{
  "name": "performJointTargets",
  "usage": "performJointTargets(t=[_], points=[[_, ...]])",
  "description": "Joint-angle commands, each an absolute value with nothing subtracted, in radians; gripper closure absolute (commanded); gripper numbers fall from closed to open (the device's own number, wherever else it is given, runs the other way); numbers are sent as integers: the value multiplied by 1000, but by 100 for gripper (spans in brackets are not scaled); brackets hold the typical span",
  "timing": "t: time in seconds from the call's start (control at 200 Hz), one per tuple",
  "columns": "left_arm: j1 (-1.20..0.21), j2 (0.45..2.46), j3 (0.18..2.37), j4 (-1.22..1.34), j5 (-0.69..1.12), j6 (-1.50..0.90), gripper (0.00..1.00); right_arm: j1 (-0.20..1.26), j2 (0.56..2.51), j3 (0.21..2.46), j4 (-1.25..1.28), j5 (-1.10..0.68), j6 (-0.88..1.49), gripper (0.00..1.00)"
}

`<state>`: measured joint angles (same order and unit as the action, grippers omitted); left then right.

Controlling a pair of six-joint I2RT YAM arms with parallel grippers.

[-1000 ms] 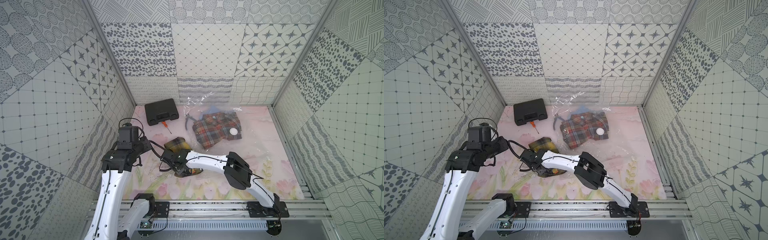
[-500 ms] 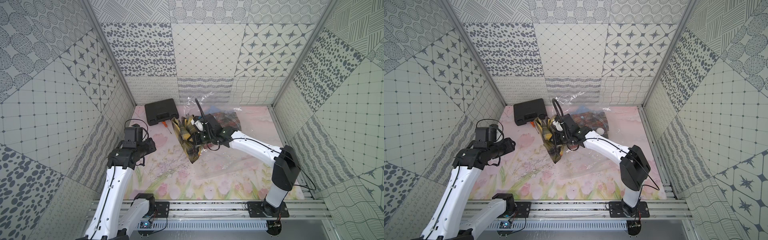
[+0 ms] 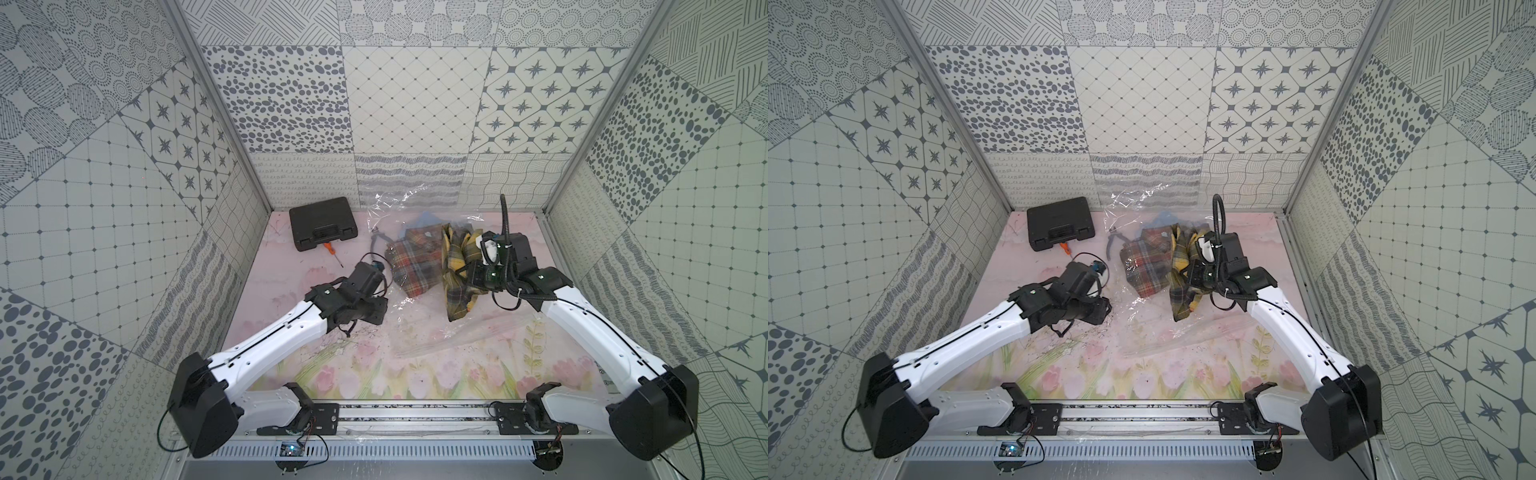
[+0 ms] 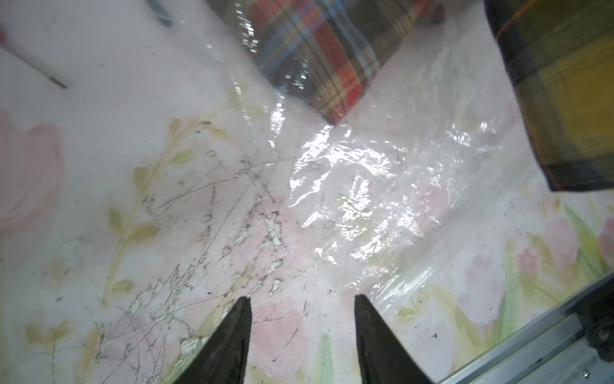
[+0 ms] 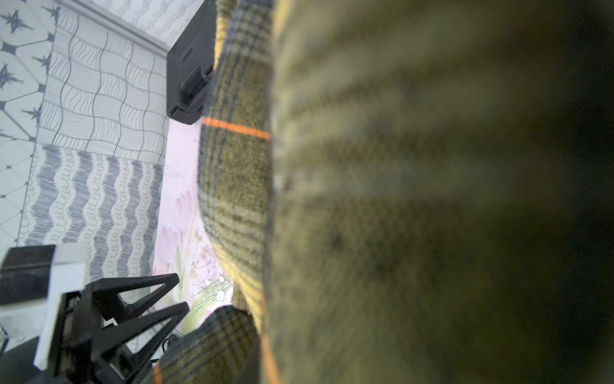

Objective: Place the folded shirt into the vacuum bag
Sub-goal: Pick up the shirt in the vacuum bag, then open the vacuum bag at the center of the board.

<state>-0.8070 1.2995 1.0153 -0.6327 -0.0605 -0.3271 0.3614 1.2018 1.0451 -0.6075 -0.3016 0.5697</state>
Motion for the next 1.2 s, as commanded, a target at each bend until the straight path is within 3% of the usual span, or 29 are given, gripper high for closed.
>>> performJointTargets(t=[0.0,0.24,0.36,0.7,1.005,1.195], points=[[-967,1557,1148,-475,-63,-190,46,309,1117,1032,-636,-282,508,100],[-1113,1886,1398,-498,-44,-89,42,197,1010,989,-702,-252,489,100],[-1181,1963,1466,-466,-95,33,34,153,993,970,-712,-262,476,100],[-1221,2133,1614,-489,-163,135,36,85,969,945,-719,-284,463,100],[-1218,2124,1525,-345,-437,183,52,70,940,937,-775,-283,454,100],[-1196,2066,1465,-293,-355,168,79,69,888,929,-901,-293,460,100]])
